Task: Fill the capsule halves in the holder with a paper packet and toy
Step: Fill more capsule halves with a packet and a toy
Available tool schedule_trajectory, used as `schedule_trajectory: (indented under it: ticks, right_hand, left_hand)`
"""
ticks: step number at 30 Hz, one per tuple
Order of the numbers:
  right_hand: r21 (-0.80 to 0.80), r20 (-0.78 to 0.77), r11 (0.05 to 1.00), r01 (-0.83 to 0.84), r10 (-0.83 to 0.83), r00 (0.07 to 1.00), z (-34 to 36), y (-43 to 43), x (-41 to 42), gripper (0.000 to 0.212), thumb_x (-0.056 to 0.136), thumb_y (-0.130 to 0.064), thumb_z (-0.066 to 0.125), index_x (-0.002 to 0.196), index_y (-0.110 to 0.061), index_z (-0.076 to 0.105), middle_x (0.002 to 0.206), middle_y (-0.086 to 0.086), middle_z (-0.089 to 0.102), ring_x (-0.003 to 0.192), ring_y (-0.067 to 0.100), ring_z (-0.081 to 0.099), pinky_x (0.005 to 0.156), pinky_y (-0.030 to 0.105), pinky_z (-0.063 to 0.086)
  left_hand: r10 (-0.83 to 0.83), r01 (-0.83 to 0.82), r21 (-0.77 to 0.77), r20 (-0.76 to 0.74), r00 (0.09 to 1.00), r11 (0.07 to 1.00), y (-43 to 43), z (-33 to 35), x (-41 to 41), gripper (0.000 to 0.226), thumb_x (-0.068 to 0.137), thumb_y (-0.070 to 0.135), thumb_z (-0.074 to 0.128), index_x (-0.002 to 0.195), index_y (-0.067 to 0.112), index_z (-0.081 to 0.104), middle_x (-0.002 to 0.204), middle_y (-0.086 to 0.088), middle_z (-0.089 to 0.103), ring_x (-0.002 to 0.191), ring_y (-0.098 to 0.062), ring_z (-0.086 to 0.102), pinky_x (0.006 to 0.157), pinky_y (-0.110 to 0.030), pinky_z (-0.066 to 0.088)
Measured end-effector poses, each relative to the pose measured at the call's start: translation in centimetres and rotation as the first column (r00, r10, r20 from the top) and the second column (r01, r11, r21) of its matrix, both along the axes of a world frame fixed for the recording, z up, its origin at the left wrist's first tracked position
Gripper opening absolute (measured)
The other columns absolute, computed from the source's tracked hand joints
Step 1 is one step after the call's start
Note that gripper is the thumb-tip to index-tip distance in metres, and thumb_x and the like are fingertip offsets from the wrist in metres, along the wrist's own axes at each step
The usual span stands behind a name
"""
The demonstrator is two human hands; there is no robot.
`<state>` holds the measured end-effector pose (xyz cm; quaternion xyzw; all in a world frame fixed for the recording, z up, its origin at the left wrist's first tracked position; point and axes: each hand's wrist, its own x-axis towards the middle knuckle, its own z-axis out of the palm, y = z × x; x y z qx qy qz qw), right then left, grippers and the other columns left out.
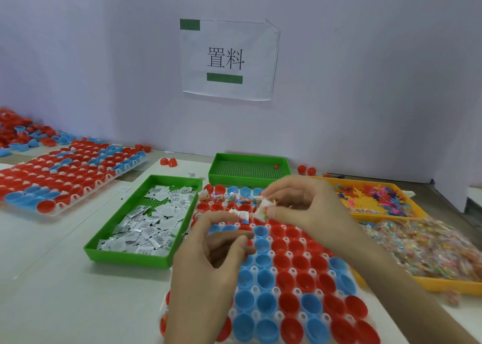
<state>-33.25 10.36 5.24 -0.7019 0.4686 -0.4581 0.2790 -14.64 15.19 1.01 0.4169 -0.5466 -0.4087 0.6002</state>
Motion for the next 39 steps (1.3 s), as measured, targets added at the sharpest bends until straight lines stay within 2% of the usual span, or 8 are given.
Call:
schedule_trajectory:
  ticks: [3, 8, 15, 21, 27, 32, 35, 39]
  right_hand:
    - [-0.067, -0.19, 0.979, 0.19, -0.2, 0.961, -0.8, -3.0, -0.3, 0.022, 0.077, -0.015, 0.082, 0.087, -0.034, 0.074, 0.077, -0.011, 0.073, 0.072, 0.001, 0.068, 0.064, 0.01, 0.049]
    - [-0.042, -0.389, 0.962, 0.268, -0.263, 0.883, -4.0, -6.0, -0.1, 0.02, 0.078, -0.011, 0.074, 0.088, -0.029, 0.074, 0.076, -0.012, 0.071, 0.069, 0.0, 0.063, 0.062, 0.007, 0.044]
    - [-0.049, -0.451, 0.963, 0.264, -0.257, 0.855, -5.0, -7.4, 0.4, 0.016, 0.074, -0.01, 0.074, 0.08, -0.025, 0.074, 0.071, -0.012, 0.068, 0.066, -0.002, 0.061, 0.059, 0.005, 0.042]
    - [-0.036, -0.57, 0.965, 0.258, -0.232, 0.788, -5.5, -7.8, 1.1, 0.009, 0.077, -0.011, 0.074, 0.079, -0.019, 0.077, 0.077, -0.006, 0.071, 0.074, 0.009, 0.064, 0.073, 0.028, 0.056]
    - [-0.004, -0.602, 0.972, 0.237, -0.191, 0.776, -6.0, -8.4, 1.2, 0.004, 0.081, -0.016, 0.079, 0.082, -0.019, 0.079, 0.085, -0.006, 0.074, 0.079, 0.005, 0.065, 0.071, 0.018, 0.05]
    - [0.038, -0.587, 0.989, 0.14, -0.091, 0.804, -5.7, -8.0, 0.3, 0.009, 0.084, -0.026, 0.077, 0.093, -0.027, 0.077, 0.083, -0.011, 0.071, 0.079, 0.003, 0.063, 0.075, 0.021, 0.048]
    - [0.046, -0.487, 0.99, 0.134, -0.095, 0.868, -4.9, -8.0, -1.2, 0.014, 0.085, -0.024, 0.075, 0.096, -0.031, 0.076, 0.088, -0.012, 0.071, 0.082, 0.0, 0.063, 0.072, 0.01, 0.045]
    - [-0.083, -0.395, 0.94, 0.33, -0.335, 0.855, -3.8, -9.0, -5.0, 0.019, 0.09, -0.01, 0.066, 0.095, -0.024, 0.078, 0.089, -0.015, 0.071, 0.075, -0.006, 0.061, 0.064, 0.003, 0.042]
  left_hand:
    - [0.057, -0.063, -0.067, -0.095, 0.994, 0.996, 0.1, 0.5, 0.7, 0.026, 0.09, -0.009, 0.062, 0.099, 0.015, 0.065, 0.081, -0.003, 0.078, 0.073, -0.02, 0.076, 0.069, -0.023, 0.06]
    - [0.115, -0.143, -0.126, -0.205, 0.972, 0.982, 0.6, 1.2, 1.1, 0.03, 0.09, -0.012, 0.058, 0.099, 0.016, 0.065, 0.078, -0.008, 0.077, 0.071, -0.023, 0.076, 0.066, -0.022, 0.059]
    - [0.151, -0.188, -0.139, -0.241, 0.959, 0.972, 0.6, 1.5, 1.8, 0.027, 0.092, -0.009, 0.056, 0.101, 0.015, 0.065, 0.079, -0.008, 0.077, 0.071, -0.023, 0.076, 0.066, -0.023, 0.06]
    - [0.167, -0.202, -0.131, -0.239, 0.957, 0.97, 0.5, 1.4, 2.2, 0.027, 0.093, -0.007, 0.057, 0.101, 0.017, 0.065, 0.08, -0.009, 0.077, 0.072, -0.023, 0.076, 0.066, -0.023, 0.06]
    - [0.211, -0.236, -0.098, -0.214, 0.954, 0.967, 0.1, 1.1, 3.1, 0.025, 0.093, -0.007, 0.058, 0.099, 0.016, 0.066, 0.081, -0.008, 0.077, 0.071, -0.022, 0.075, 0.065, -0.024, 0.06]
    - [0.229, -0.225, -0.085, 0.042, 0.972, 0.971, -2.8, 1.5, 5.3, 0.021, 0.092, 0.003, 0.063, 0.09, 0.022, 0.071, 0.081, 0.007, 0.076, 0.07, -0.009, 0.073, 0.063, -0.018, 0.058]
    - [0.203, -0.189, -0.081, 0.235, 0.951, 0.979, -6.9, 1.8, 7.4, 0.022, 0.093, 0.009, 0.064, 0.09, 0.029, 0.073, 0.084, 0.011, 0.076, 0.079, -0.006, 0.072, 0.068, -0.025, 0.056]
    - [0.176, -0.208, -0.021, 0.618, 0.766, 0.978, -12.9, 0.4, 10.2, 0.019, 0.096, 0.015, 0.063, 0.103, 0.03, 0.073, 0.108, 0.008, 0.073, 0.096, -0.009, 0.066, 0.076, -0.025, 0.05]
